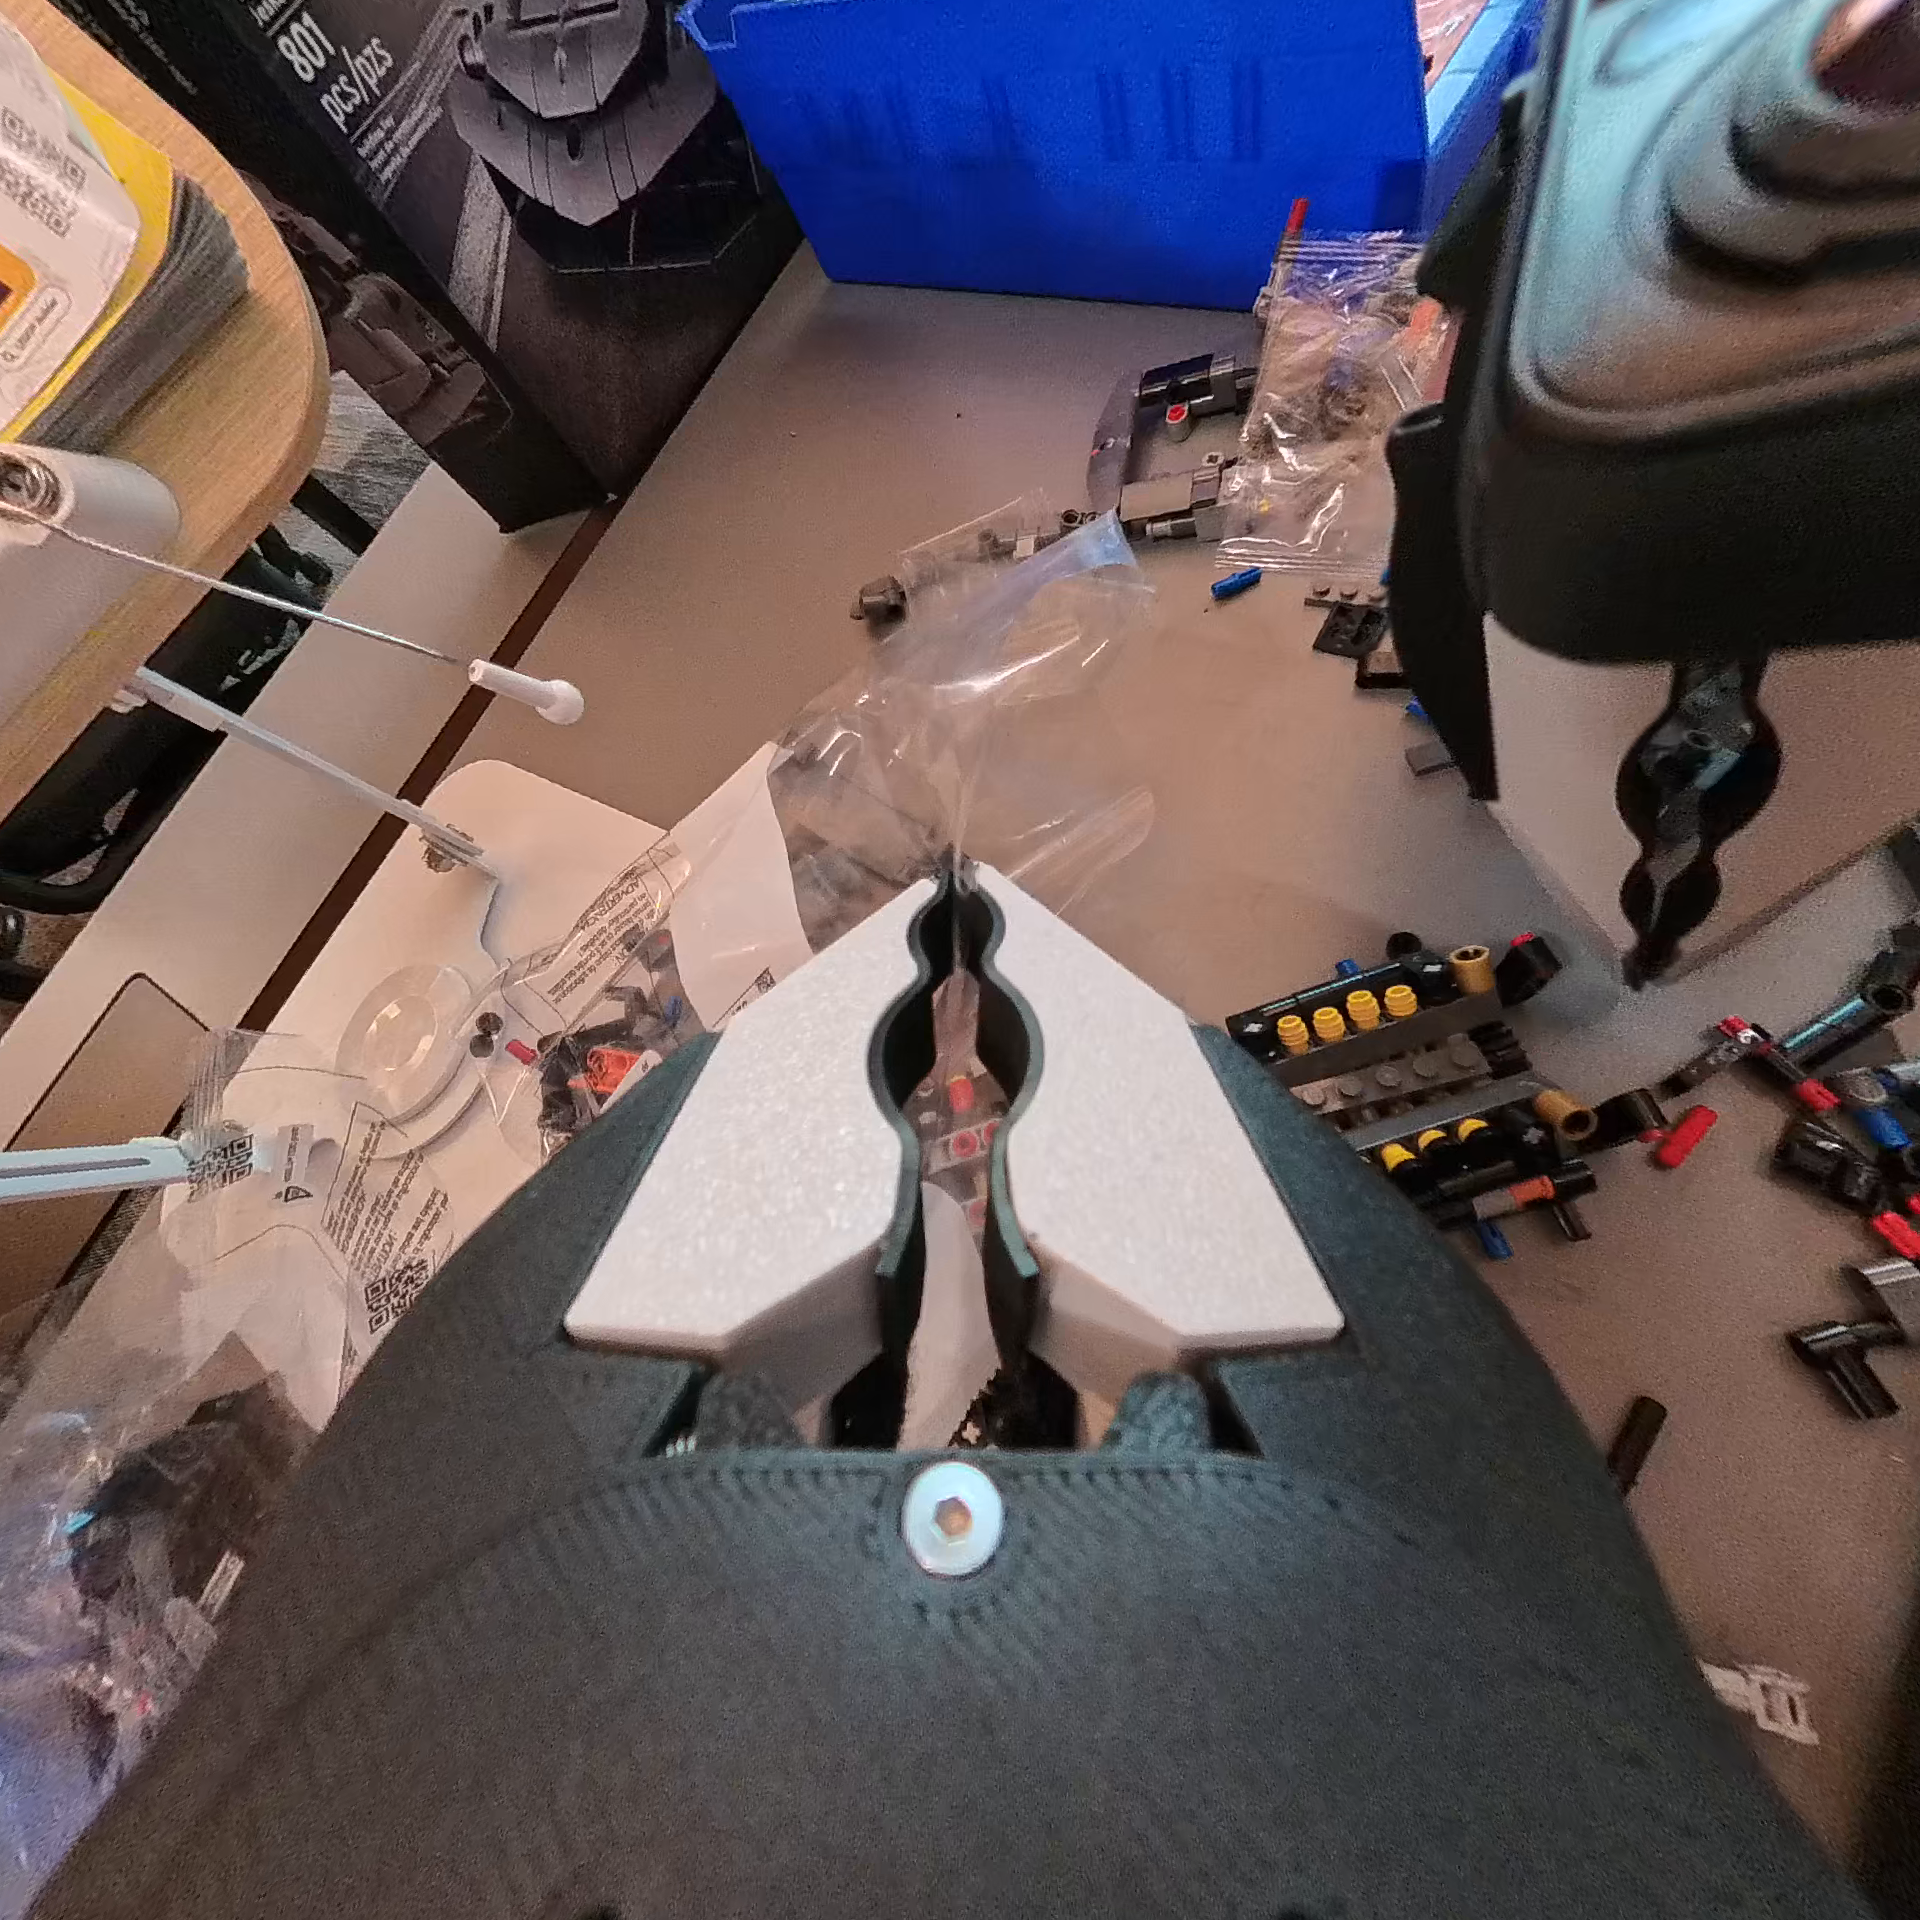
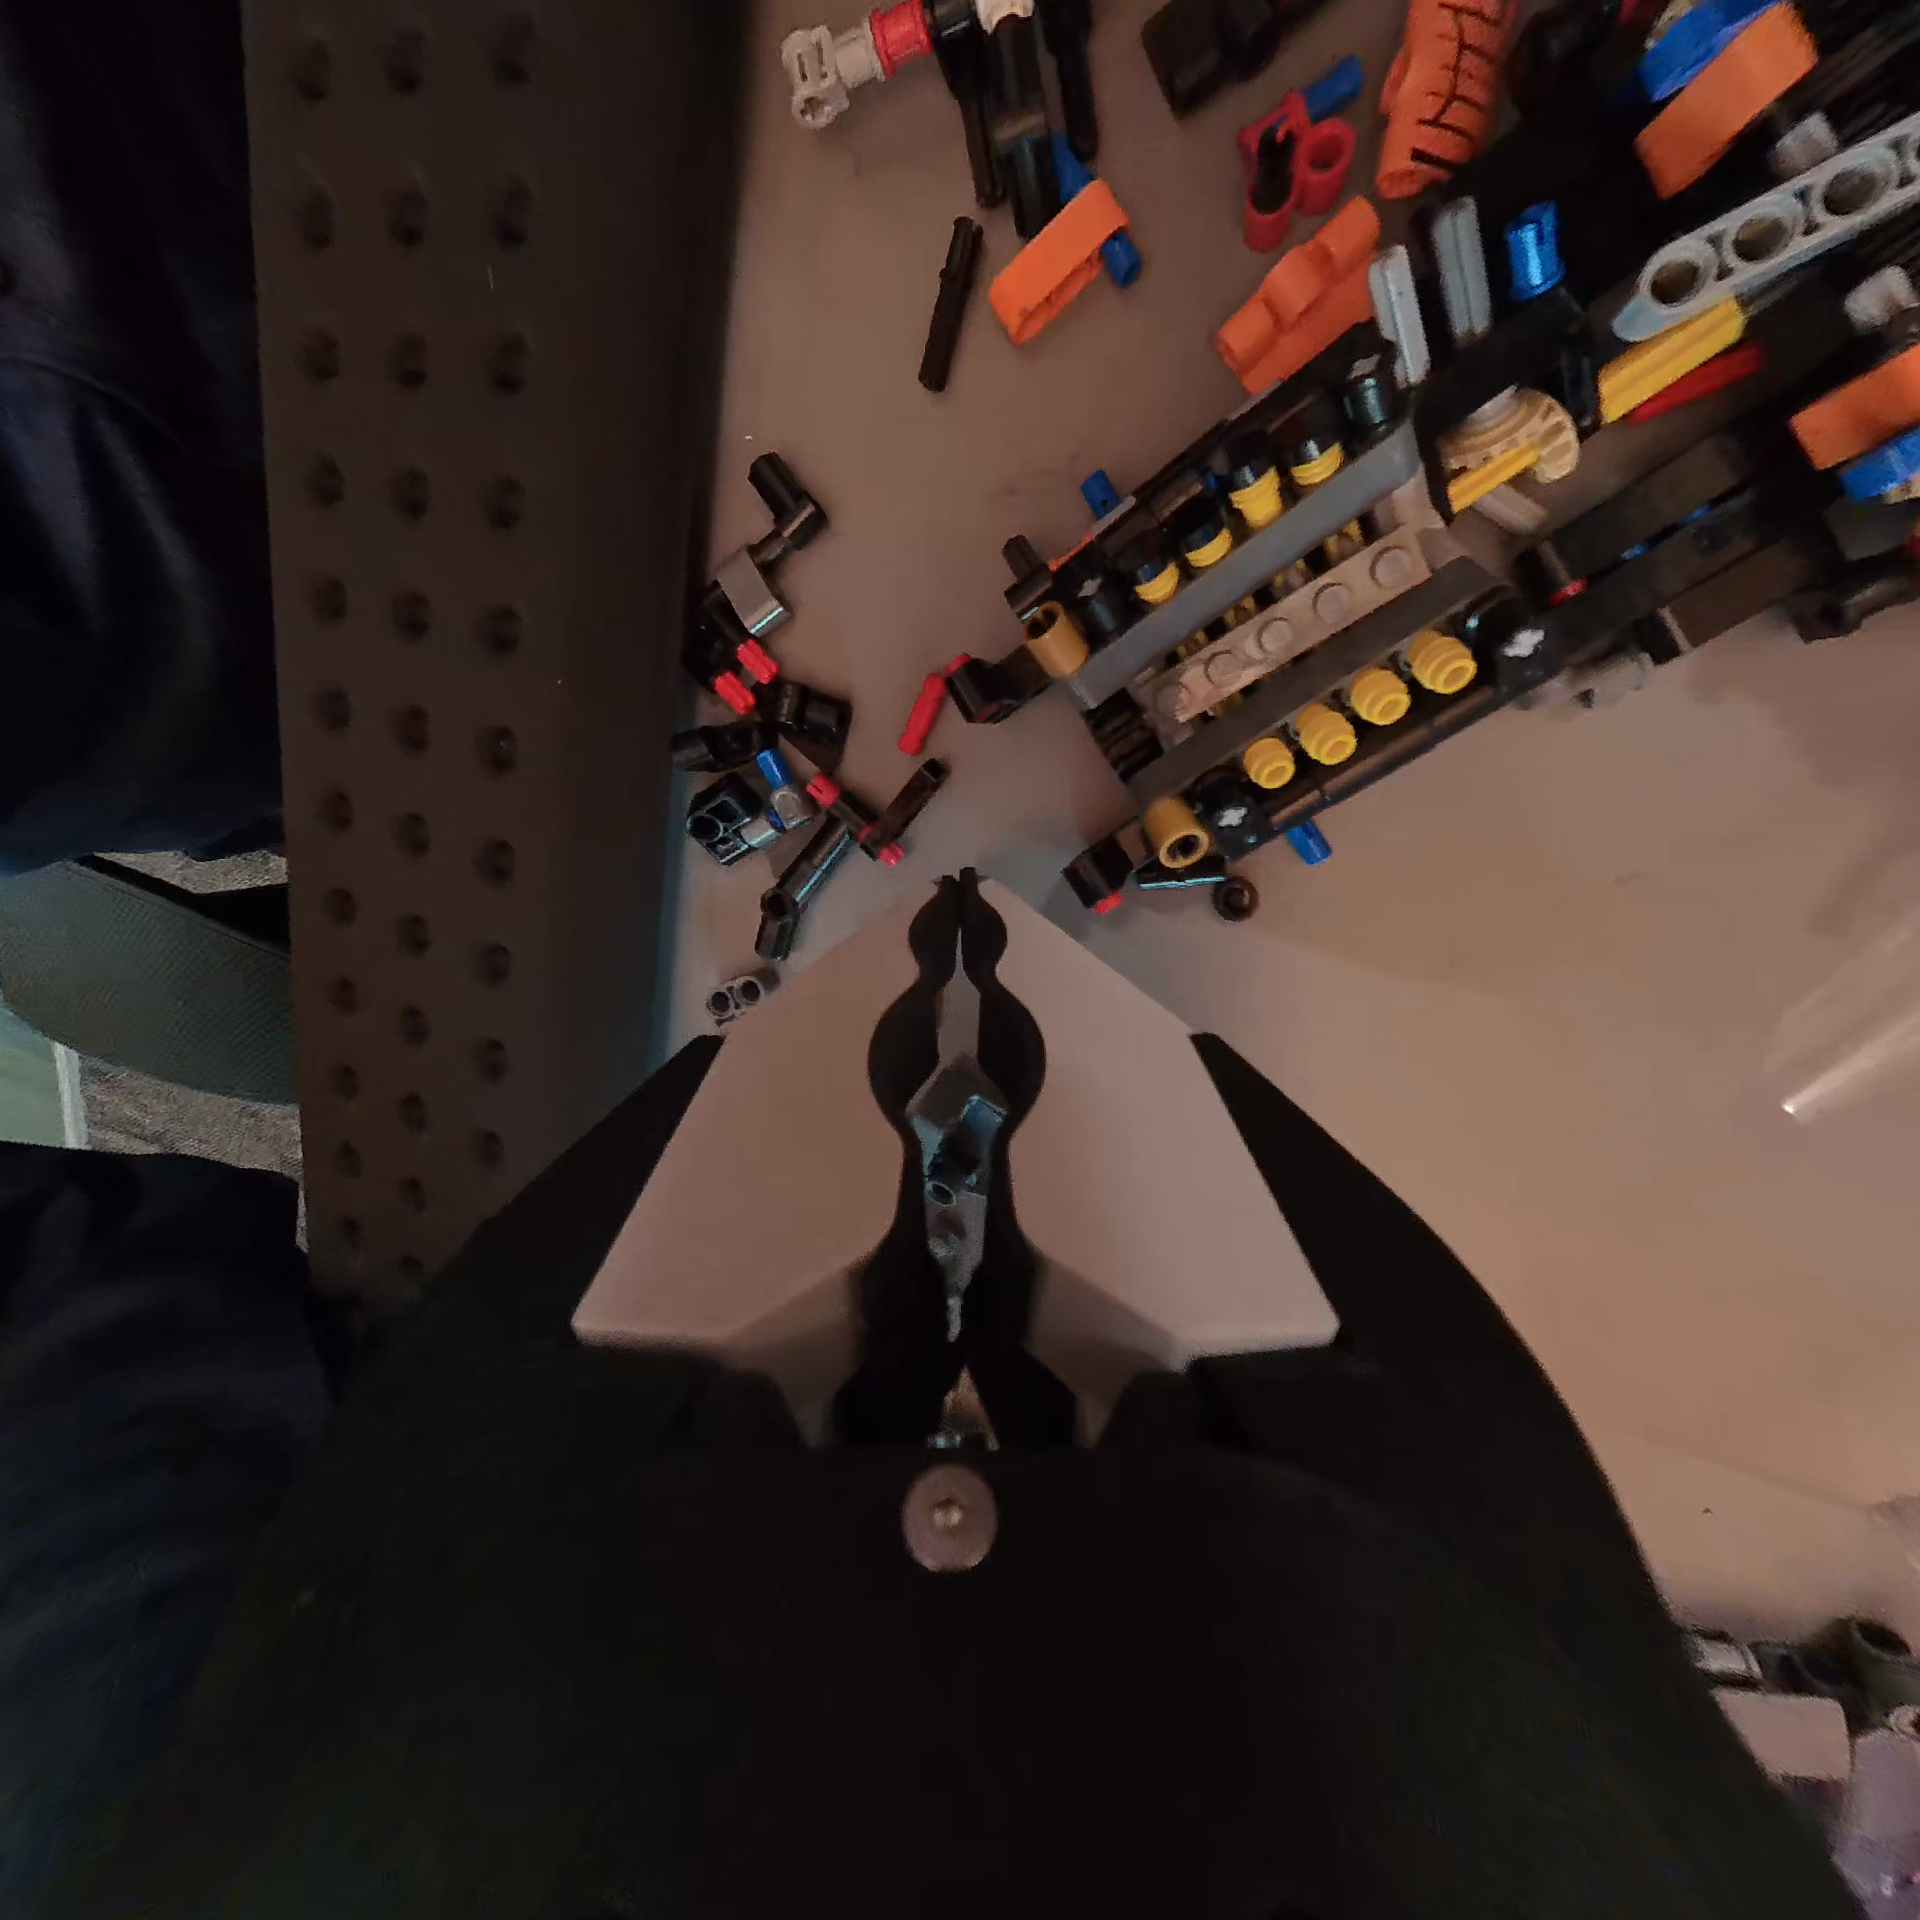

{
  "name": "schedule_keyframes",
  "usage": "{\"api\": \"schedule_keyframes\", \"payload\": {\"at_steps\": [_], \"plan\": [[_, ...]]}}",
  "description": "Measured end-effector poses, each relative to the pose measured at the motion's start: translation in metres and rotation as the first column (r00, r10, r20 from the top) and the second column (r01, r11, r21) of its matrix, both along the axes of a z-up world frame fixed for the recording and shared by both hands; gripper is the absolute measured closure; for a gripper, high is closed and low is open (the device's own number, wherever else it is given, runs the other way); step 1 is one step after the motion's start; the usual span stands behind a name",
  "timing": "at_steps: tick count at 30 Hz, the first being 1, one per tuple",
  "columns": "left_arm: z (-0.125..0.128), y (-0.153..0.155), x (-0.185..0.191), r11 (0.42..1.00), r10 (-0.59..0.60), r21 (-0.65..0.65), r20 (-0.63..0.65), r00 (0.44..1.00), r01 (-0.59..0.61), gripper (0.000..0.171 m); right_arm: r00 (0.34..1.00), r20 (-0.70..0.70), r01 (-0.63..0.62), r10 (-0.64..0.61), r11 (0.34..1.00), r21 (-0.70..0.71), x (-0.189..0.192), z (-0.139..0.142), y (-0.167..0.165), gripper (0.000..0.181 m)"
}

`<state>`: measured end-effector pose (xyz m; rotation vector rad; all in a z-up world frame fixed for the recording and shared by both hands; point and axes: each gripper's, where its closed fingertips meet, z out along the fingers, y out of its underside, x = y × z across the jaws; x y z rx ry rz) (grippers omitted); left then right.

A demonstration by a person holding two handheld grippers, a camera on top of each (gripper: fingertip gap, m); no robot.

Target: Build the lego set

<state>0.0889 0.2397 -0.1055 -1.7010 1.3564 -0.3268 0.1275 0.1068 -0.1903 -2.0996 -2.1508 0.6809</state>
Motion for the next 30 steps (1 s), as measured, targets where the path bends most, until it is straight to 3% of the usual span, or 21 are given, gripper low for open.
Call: {"api": "schedule_keyframes", "payload": {"at_steps": [11,21,24,25,26,30], "plan": [[0.004,0.001,-0.002,1.000,0.007,0.004,0.015,1.000,-0.007,0.171,0.971,-0.213,0.134,-0.110,0.986,0.102,-0.011,0.033,0.036,0.181],[0.005,0.001,-0.002,1.000,0.009,0.005,0.018,1.000,-0.009,0.171,0.881,-0.391,0.394,-0.267,0.871,0.293,-0.014,0.060,0.105,0.181],[0.004,0.001,-0.001,1.000,0.009,0.005,0.017,1.000,-0.010,0.171,0.810,-0.493,0.499,-0.316,0.814,0.297,-0.022,0.074,0.125,0.181],[0.004,0.002,-0.001,1.000,0.012,0.007,0.014,1.000,-0.012,0.171,0.788,-0.513,0.531,-0.341,0.797,0.286,-0.023,0.075,0.132,0.170],[0.003,0.003,-0.002,1.000,0.015,0.008,0.010,1.000,-0.015,0.171,0.789,-0.495,0.545,-0.364,0.787,0.289,-0.021,0.073,0.136,0.159],[0.003,0.003,-0.003,1.000,0.016,0.002,0.015,1.000,-0.016,0.171,0.813,-0.450,0.533,-0.369,0.783,0.321,-0.007,0.072,0.133,0.163]]}}
